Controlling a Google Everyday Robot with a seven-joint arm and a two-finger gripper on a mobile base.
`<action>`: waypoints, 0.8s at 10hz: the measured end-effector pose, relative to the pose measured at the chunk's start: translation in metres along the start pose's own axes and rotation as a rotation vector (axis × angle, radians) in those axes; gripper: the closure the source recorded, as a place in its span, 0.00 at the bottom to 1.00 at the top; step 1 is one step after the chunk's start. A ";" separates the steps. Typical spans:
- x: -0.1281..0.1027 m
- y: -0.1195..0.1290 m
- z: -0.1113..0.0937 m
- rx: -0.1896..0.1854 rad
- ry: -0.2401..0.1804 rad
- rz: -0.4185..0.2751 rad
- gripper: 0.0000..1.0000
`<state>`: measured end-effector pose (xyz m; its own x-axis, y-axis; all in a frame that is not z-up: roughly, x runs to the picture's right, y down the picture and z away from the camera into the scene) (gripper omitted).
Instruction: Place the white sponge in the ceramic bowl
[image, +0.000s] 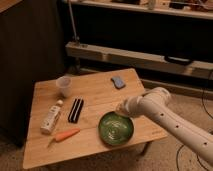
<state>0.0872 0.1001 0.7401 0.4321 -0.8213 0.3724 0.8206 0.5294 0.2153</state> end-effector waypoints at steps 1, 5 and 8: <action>0.018 0.011 -0.004 -0.025 0.023 0.000 0.96; 0.128 0.042 -0.027 -0.149 0.072 -0.049 1.00; 0.195 0.056 -0.029 -0.145 -0.020 -0.119 0.84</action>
<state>0.2283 -0.0367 0.7989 0.3225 -0.8710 0.3706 0.9113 0.3916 0.1272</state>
